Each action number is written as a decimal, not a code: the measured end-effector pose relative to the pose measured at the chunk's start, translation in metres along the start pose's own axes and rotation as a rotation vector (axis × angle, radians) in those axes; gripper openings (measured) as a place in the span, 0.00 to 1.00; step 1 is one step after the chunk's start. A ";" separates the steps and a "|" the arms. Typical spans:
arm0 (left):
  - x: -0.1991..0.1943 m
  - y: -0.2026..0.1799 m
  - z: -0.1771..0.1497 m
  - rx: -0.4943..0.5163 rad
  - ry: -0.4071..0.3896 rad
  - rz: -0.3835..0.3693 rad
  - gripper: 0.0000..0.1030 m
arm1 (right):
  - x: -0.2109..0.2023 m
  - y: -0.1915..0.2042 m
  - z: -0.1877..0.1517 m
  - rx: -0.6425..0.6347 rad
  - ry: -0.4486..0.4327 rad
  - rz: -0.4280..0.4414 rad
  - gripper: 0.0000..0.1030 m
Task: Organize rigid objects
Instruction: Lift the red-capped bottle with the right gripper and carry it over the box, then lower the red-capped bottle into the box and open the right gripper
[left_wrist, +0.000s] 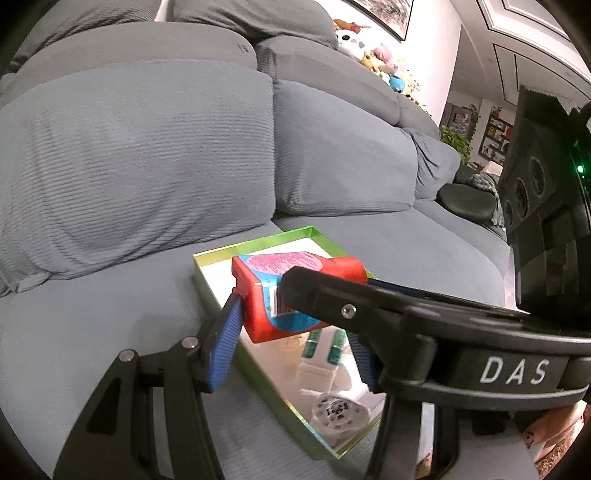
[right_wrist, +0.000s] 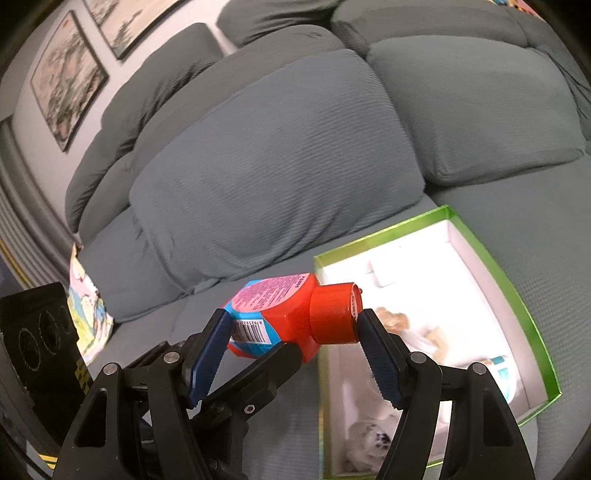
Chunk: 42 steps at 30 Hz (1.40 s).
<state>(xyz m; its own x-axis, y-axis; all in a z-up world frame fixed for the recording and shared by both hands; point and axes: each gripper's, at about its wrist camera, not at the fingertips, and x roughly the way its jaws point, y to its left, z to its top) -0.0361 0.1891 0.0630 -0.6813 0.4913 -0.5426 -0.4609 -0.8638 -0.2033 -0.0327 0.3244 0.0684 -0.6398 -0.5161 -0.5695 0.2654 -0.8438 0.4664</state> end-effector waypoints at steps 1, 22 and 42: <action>0.003 -0.002 0.000 0.001 0.004 -0.005 0.52 | 0.000 -0.003 0.000 0.008 0.002 -0.005 0.71; 0.059 -0.021 -0.010 -0.043 0.116 -0.089 0.50 | 0.022 -0.071 -0.001 0.153 0.088 -0.101 0.71; 0.080 -0.052 -0.021 -0.059 0.183 -0.131 0.52 | 0.009 -0.097 -0.005 0.243 0.066 -0.194 0.71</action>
<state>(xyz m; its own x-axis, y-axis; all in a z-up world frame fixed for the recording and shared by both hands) -0.0546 0.2708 0.0136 -0.5007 0.5756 -0.6465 -0.5012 -0.8017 -0.3257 -0.0611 0.4011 0.0145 -0.6110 -0.3640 -0.7030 -0.0426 -0.8716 0.4883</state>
